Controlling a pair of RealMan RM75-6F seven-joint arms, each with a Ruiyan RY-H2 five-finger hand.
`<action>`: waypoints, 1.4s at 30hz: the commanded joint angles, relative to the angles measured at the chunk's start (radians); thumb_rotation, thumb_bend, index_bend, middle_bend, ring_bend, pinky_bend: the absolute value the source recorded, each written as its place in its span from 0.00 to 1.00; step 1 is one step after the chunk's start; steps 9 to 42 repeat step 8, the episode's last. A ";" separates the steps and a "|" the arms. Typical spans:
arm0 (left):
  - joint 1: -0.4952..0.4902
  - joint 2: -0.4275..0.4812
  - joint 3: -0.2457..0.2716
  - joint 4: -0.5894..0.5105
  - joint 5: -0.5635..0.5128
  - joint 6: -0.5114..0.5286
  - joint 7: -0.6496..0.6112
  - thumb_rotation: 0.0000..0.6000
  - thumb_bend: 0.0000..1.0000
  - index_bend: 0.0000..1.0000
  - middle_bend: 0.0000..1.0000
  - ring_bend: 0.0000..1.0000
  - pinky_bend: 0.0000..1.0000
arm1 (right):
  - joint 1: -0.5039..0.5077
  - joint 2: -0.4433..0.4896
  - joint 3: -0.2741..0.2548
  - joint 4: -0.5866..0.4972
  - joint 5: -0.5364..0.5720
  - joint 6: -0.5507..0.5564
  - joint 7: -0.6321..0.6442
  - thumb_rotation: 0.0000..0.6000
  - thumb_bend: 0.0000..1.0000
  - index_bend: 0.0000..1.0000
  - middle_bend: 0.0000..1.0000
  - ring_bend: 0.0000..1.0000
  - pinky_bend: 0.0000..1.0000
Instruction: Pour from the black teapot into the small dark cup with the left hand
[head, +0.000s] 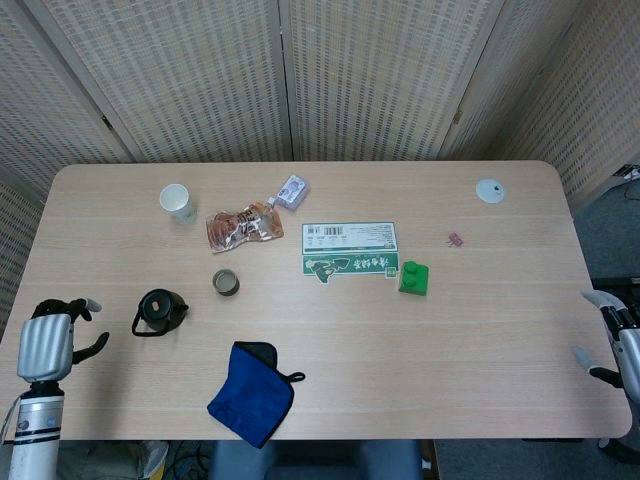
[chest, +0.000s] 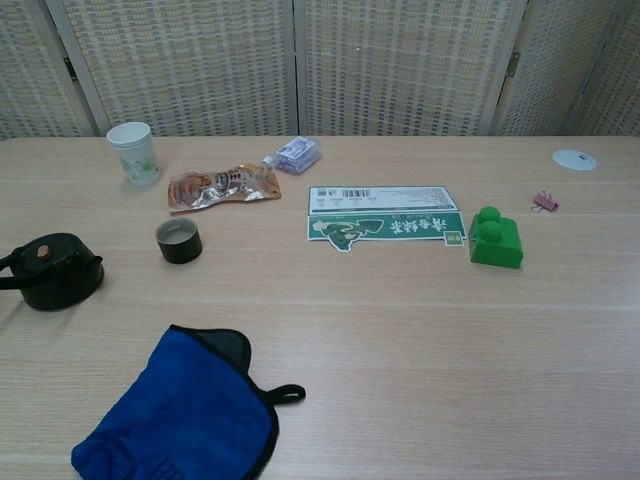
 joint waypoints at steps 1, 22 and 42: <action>0.023 0.005 0.015 -0.021 0.018 0.024 0.006 1.00 0.21 0.45 0.51 0.43 0.24 | 0.003 -0.008 -0.011 -0.002 -0.016 -0.004 0.000 1.00 0.20 0.21 0.23 0.16 0.19; 0.050 0.007 0.046 -0.049 0.067 0.041 0.019 1.00 0.21 0.45 0.51 0.43 0.24 | 0.004 -0.018 -0.031 -0.008 -0.050 -0.003 -0.002 1.00 0.20 0.21 0.23 0.16 0.19; 0.050 0.007 0.046 -0.049 0.067 0.041 0.019 1.00 0.21 0.45 0.51 0.43 0.24 | 0.004 -0.018 -0.031 -0.008 -0.050 -0.003 -0.002 1.00 0.20 0.21 0.23 0.16 0.19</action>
